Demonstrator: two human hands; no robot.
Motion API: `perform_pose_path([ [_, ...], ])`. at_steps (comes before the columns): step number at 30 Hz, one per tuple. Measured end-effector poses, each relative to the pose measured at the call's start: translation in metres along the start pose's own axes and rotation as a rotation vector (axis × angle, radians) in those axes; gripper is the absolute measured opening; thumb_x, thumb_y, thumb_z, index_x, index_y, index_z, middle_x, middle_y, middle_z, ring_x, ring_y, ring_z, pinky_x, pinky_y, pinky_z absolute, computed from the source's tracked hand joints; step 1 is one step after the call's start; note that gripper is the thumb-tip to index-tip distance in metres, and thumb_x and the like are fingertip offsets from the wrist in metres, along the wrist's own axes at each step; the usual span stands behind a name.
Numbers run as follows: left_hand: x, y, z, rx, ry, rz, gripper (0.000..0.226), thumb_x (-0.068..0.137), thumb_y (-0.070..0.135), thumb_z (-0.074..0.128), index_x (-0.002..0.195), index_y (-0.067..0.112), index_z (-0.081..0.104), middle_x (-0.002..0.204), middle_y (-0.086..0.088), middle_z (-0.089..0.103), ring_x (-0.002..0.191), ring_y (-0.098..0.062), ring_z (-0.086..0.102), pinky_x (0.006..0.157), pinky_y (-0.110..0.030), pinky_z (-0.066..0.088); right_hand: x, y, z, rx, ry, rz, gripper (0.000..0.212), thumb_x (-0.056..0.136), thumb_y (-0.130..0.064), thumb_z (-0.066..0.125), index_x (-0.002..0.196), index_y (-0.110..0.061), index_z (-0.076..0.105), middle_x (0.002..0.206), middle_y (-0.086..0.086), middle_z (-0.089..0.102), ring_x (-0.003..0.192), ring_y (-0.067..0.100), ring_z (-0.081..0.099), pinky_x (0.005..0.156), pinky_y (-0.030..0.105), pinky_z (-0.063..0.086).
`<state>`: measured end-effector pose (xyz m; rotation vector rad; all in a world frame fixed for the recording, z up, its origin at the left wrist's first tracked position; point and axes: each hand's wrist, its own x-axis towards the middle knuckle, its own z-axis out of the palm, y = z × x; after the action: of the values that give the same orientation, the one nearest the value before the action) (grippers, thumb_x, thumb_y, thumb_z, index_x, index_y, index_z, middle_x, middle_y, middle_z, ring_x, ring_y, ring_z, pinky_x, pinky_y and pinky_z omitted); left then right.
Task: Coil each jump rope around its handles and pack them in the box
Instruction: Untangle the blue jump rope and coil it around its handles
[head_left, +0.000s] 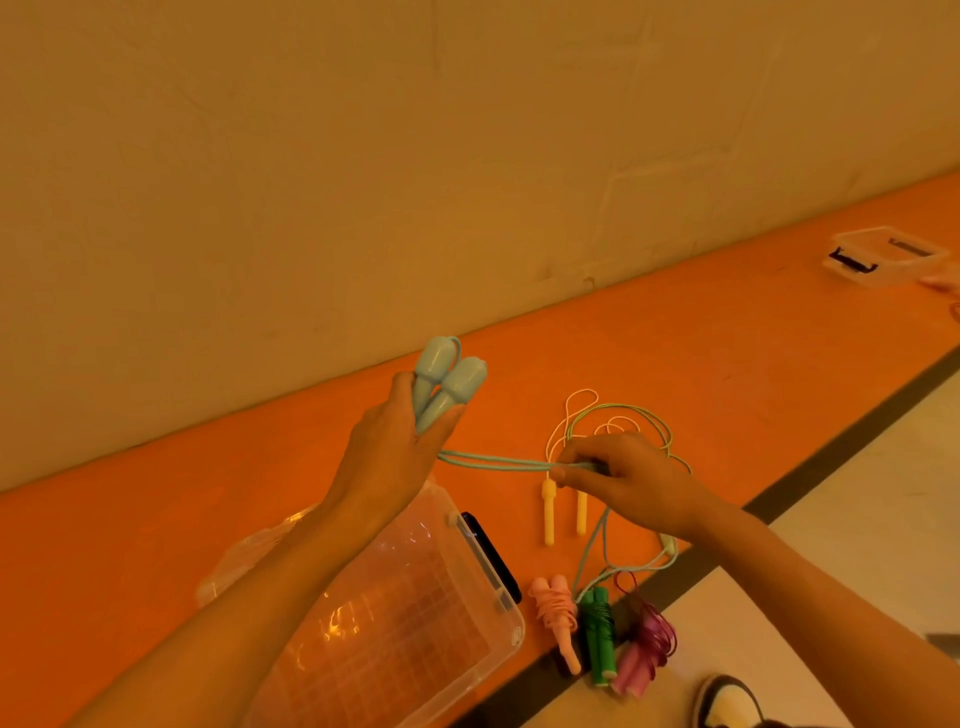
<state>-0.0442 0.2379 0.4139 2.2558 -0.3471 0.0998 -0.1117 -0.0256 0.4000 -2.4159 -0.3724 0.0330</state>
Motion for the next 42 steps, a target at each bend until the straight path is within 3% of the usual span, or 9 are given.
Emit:
perform_pose_path([
  [4, 0.004, -0.007, -0.005, 0.069, -0.037, -0.037, 0.043, 0.094, 0.058, 0.051, 0.117, 0.022, 0.050, 0.089, -0.004, 0.066, 0.074, -0.025, 0.063, 0.062, -0.043, 0.051, -0.001, -0.002, -0.016, -0.098, 0.091, -0.097, 0.022, 0.098, -0.046, 0.053, 0.090, -0.031, 0.067, 0.069, -0.005, 0.058, 0.061, 0.014, 0.053, 0.055, 0.036, 0.041],
  [10, -0.002, -0.003, 0.011, 0.255, -0.248, 0.027, 0.035, 0.095, 0.056, 0.052, 0.109, 0.024, 0.045, 0.089, -0.001, 0.061, 0.073, -0.020, 0.058, 0.056, -0.035, 0.041, 0.002, -0.012, -0.037, -0.111, 0.292, -0.176, 0.023, 0.095, -0.036, 0.058, 0.096, -0.017, 0.071, 0.077, -0.014, 0.060, 0.067, 0.005, 0.055, 0.059, 0.014, 0.037],
  [16, -0.015, 0.002, 0.026, 0.159, -0.572, 0.109, 0.030, 0.100, 0.049, 0.048, 0.118, 0.024, 0.047, 0.081, 0.002, 0.059, 0.057, -0.006, 0.050, 0.051, -0.025, 0.035, 0.007, -0.006, -0.048, -0.114, 0.365, -0.154, 0.018, 0.093, -0.032, 0.064, 0.095, -0.016, 0.072, 0.082, -0.004, 0.065, 0.072, 0.012, 0.059, 0.062, 0.033, 0.045],
  [22, -0.018, 0.009, 0.028, -0.070, -0.542, 0.104, 0.029, 0.100, 0.046, 0.047, 0.125, 0.031, 0.047, 0.079, 0.007, 0.057, 0.052, 0.004, 0.050, 0.050, -0.018, 0.038, 0.007, 0.003, -0.051, -0.078, 0.375, -0.061, 0.009, 0.092, -0.028, 0.068, 0.093, -0.021, 0.073, 0.080, -0.004, 0.066, 0.072, 0.014, 0.058, 0.063, 0.041, 0.047],
  [26, -0.020, 0.013, 0.027, -0.096, -0.503, 0.098, 0.045, 0.090, 0.059, 0.042, 0.124, 0.030, 0.047, 0.078, 0.010, 0.057, 0.054, 0.003, 0.051, 0.050, -0.018, 0.038, 0.005, 0.008, -0.056, -0.087, 0.390, -0.016, 0.011, 0.091, -0.031, 0.067, 0.092, -0.022, 0.072, 0.081, -0.004, 0.067, 0.073, 0.015, 0.059, 0.065, 0.046, 0.048],
  [32, -0.019, 0.004, 0.034, -0.040, -0.420, -0.063, 0.035, 0.100, 0.047, 0.047, 0.124, 0.022, 0.048, 0.076, 0.006, 0.054, 0.043, 0.002, 0.050, 0.041, -0.014, 0.032, 0.001, -0.008, -0.062, -0.050, 0.263, -0.178, 0.009, 0.093, -0.029, 0.066, 0.093, -0.021, 0.072, 0.083, -0.011, 0.064, 0.074, 0.012, 0.060, 0.064, 0.030, 0.047],
  [35, -0.016, -0.001, 0.031, 0.113, -0.396, -0.058, 0.043, 0.099, 0.052, 0.043, 0.126, 0.020, 0.047, 0.085, -0.001, 0.060, 0.060, -0.009, 0.055, 0.048, -0.025, 0.036, 0.001, -0.016, -0.061, -0.088, 0.219, -0.259, 0.011, 0.092, -0.030, 0.065, 0.092, -0.022, 0.071, 0.083, -0.013, 0.063, 0.075, 0.010, 0.060, 0.065, 0.024, 0.045],
  [39, -0.030, 0.011, 0.040, 0.189, -0.544, 0.084, 0.045, 0.099, 0.056, 0.034, 0.125, 0.022, 0.045, 0.076, -0.002, 0.059, 0.061, -0.016, 0.055, 0.055, -0.033, 0.037, 0.006, -0.014, -0.061, -0.110, 0.299, -0.262, 0.013, 0.093, -0.030, 0.063, 0.095, -0.020, 0.071, 0.082, -0.008, 0.062, 0.074, 0.013, 0.059, 0.063, 0.035, 0.045],
  [42, -0.036, 0.021, 0.042, 0.153, -0.606, 0.172, 0.061, 0.089, 0.067, 0.021, 0.125, 0.024, 0.045, 0.077, -0.005, 0.060, 0.065, -0.022, 0.057, 0.061, -0.043, 0.044, 0.008, -0.007, -0.061, -0.117, 0.322, -0.232, 0.014, 0.093, -0.031, 0.063, 0.095, -0.020, 0.072, 0.080, -0.006, 0.062, 0.073, 0.015, 0.058, 0.063, 0.042, 0.046],
])
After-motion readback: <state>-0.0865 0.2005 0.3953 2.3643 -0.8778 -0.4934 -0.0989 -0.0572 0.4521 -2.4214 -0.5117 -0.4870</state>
